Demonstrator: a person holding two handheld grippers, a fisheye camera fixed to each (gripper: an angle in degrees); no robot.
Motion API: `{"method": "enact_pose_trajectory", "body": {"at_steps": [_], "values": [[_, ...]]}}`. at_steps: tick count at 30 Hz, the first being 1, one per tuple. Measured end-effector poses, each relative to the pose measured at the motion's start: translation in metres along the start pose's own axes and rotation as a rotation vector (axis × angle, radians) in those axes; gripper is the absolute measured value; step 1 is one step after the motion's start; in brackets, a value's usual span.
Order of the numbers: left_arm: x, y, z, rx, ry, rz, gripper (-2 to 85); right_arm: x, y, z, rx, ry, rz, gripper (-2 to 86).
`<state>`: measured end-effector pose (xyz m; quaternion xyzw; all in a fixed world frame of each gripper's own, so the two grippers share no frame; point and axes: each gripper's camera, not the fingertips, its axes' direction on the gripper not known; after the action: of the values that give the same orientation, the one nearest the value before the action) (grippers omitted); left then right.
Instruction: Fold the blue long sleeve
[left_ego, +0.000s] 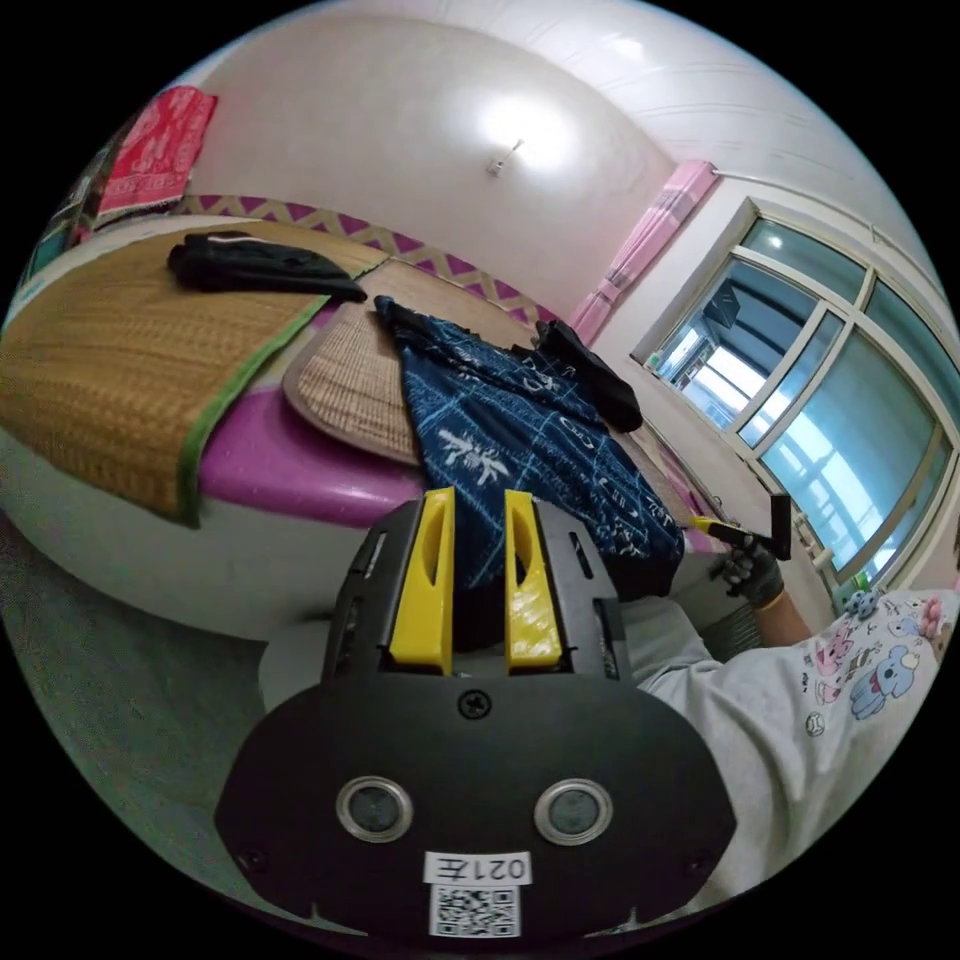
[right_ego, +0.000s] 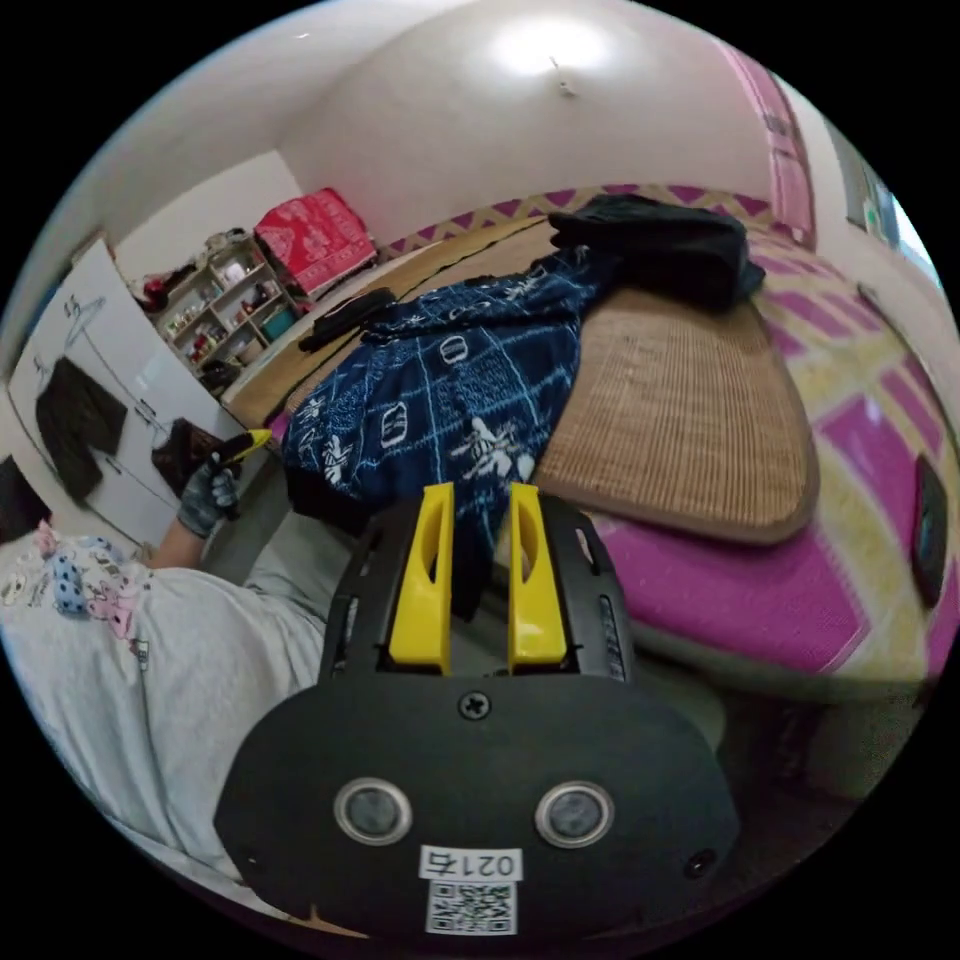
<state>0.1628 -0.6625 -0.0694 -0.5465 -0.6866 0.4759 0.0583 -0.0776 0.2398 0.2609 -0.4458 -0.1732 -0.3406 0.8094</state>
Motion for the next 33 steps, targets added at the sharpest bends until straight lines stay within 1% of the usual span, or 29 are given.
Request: {"method": "enact_pose_trajectory", "body": {"at_steps": [2,5,9,11,13,14,15,16,18,19,21,23,24,25,26,28,30,32,33], "values": [[-0.004,0.008,-0.004,-0.004,0.009,-0.013,9.0,0.030,0.022,0.001,-0.023,-0.124,0.105,9.7],[-0.013,0.018,-0.001,-0.041,0.071,-0.026,10.8,0.055,0.048,0.003,-0.035,-0.261,0.183,10.2],[-0.027,0.019,0.012,-0.132,0.124,0.002,12.7,0.072,0.066,-0.001,-0.064,-0.222,0.171,10.5],[-0.035,0.015,0.023,-0.200,0.156,0.024,13.5,0.084,0.068,0.002,-0.081,-0.208,0.099,10.6],[-0.041,0.010,0.044,-0.305,0.219,0.074,13.5,0.098,0.067,0.005,-0.077,-0.251,0.080,10.6],[-0.042,0.009,0.049,-0.330,0.236,0.090,13.3,0.106,0.066,0.008,-0.080,-0.321,0.071,10.5],[-0.043,0.007,0.058,-0.373,0.278,0.118,11.8,0.110,0.065,0.009,-0.078,-0.360,0.067,10.5],[-0.045,0.005,0.066,-0.416,0.339,0.134,7.6,0.117,0.063,0.011,-0.086,-0.415,0.073,10.4],[-0.046,0.002,0.071,-0.492,0.443,0.164,0.4,0.124,0.059,0.011,-0.129,-0.451,0.069,10.2],[-0.046,-0.001,0.066,-0.503,0.486,0.183,-0.3,0.125,0.057,0.006,-0.153,-0.458,0.046,10.0],[-0.044,-0.006,0.049,-0.493,0.531,0.224,-0.7,0.128,0.054,-0.010,-0.163,-0.447,0.018,9.7],[-0.041,-0.016,0.025,-0.446,0.605,0.246,-0.8,0.135,0.045,-0.042,-0.137,-0.550,-0.018,9.2],[-0.038,-0.027,0.004,-0.381,0.660,0.257,-0.9,0.138,0.040,-0.052,-0.120,-0.586,-0.024,9.0],[-0.035,-0.042,-0.017,-0.306,0.683,0.272,-0.9,0.144,0.029,-0.071,-0.075,-0.665,-0.044,8.6],[-0.032,-0.051,-0.026,-0.271,0.689,0.281,-0.9,0.151,0.012,-0.089,-0.031,-0.731,-0.065,8.3],[-0.025,-0.097,-0.053,-0.163,0.681,0.302,-0.9,0.162,-0.022,-0.110,0.011,-0.794,-0.105,7.6],[-0.022,-0.139,-0.057,-0.112,0.665,0.294,-0.9,0.175,-0.068,-0.122,0.052,-0.817,-0.121,6.9],[-0.025,-0.186,-0.046,-0.106,0.635,0.255,-0.9,0.202,-0.139,-0.119,0.082,-0.845,-0.074,5.7],[-0.031,-0.216,-0.032,-0.113,0.620,0.207,-0.9,0.210,-0.156,-0.115,0.089,-0.853,-0.056,5.4]]}}
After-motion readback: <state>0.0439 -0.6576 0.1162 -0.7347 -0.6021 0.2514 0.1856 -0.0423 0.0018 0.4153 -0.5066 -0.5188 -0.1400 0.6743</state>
